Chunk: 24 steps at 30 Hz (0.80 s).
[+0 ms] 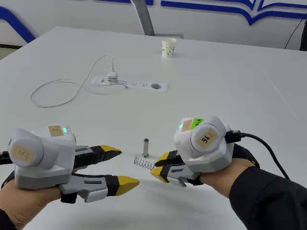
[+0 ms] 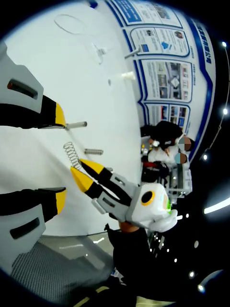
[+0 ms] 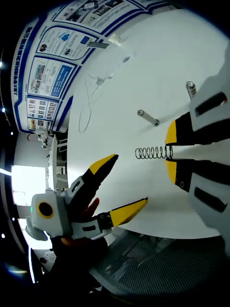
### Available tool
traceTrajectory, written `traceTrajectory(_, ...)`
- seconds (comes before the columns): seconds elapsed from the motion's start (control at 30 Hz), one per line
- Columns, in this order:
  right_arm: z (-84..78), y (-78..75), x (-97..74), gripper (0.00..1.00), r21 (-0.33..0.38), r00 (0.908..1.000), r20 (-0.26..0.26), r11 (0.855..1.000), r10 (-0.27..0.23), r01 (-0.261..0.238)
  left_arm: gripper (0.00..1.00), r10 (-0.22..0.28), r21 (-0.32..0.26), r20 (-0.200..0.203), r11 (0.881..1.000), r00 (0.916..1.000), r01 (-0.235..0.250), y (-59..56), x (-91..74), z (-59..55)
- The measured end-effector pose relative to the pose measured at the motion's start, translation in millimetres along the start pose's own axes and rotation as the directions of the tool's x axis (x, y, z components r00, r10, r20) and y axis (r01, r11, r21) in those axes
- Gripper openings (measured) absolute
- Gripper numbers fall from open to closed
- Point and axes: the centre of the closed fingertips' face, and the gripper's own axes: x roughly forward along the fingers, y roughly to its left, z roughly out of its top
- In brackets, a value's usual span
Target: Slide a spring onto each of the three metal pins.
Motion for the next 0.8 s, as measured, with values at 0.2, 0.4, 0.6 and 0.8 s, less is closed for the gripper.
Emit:
traceTrajectory(0.2, 6.6, 11.2, -9.7, 0.11, -0.086, 0.998, 0.02, 0.995, 0.061, -0.059, 0.46, -0.024, 0.013, -0.003, 1.0, 0.9997, 0.025, -5.2, 1.5, -0.1)
traceTrajectory(0.4, 8.8, 19.2, -16.2, 0.11, -0.153, 0.9944, 0.024, 0.983, 0.103, -0.098, 0.37, -0.063, 0.032, -0.002, 0.997, 0.998, 0.063, -12.9, 2.8, 1.4)
traceTrajectory(0.6, 9.3, 26.2, -23.0, 0.11, -0.223, 0.9884, 0.016, 0.964, 0.151, -0.144, 0.31, -0.105, 0.049, -0.013, 0.993, 0.9944, 0.105, -22.0, 3.6, 0.1)
traceTrajectory(0.8, 9.4, 30.9, -25.6, 0.11, -0.254, 0.984, 0.005, 0.952, 0.178, -0.171, 0.25, -0.134, 0.061, -0.023, 0.989, 0.9907, 0.135, -30.6, 5.2, -1.4)
